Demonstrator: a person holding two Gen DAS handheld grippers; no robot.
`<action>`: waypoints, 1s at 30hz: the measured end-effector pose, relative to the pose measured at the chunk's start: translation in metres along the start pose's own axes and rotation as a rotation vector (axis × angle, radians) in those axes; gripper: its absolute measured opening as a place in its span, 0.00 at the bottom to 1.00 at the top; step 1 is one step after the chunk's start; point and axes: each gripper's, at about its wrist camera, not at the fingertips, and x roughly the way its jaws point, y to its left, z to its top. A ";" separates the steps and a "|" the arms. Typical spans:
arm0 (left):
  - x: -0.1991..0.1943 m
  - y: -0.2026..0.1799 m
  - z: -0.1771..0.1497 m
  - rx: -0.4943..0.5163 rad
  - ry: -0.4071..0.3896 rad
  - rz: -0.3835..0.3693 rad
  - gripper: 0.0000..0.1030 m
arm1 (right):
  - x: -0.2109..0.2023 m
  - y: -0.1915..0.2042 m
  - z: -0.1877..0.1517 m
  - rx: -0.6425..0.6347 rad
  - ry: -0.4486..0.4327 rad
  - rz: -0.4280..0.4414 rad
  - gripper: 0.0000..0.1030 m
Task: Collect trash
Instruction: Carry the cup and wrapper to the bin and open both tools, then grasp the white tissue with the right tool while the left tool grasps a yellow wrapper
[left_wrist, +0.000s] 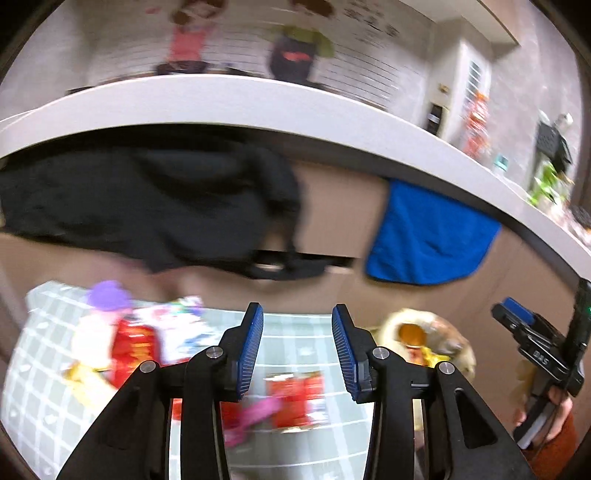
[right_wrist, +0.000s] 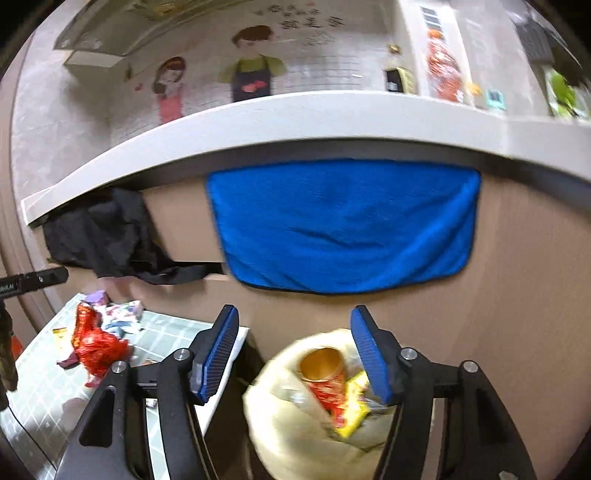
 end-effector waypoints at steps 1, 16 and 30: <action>-0.006 0.013 -0.001 -0.015 -0.007 0.017 0.39 | -0.001 0.009 0.000 -0.009 -0.001 0.011 0.59; -0.052 0.181 -0.064 -0.190 0.009 0.144 0.40 | 0.029 0.196 -0.065 -0.174 0.244 0.391 0.59; -0.038 0.226 -0.097 -0.302 0.065 0.133 0.45 | 0.071 0.284 -0.129 -0.300 0.487 0.505 0.33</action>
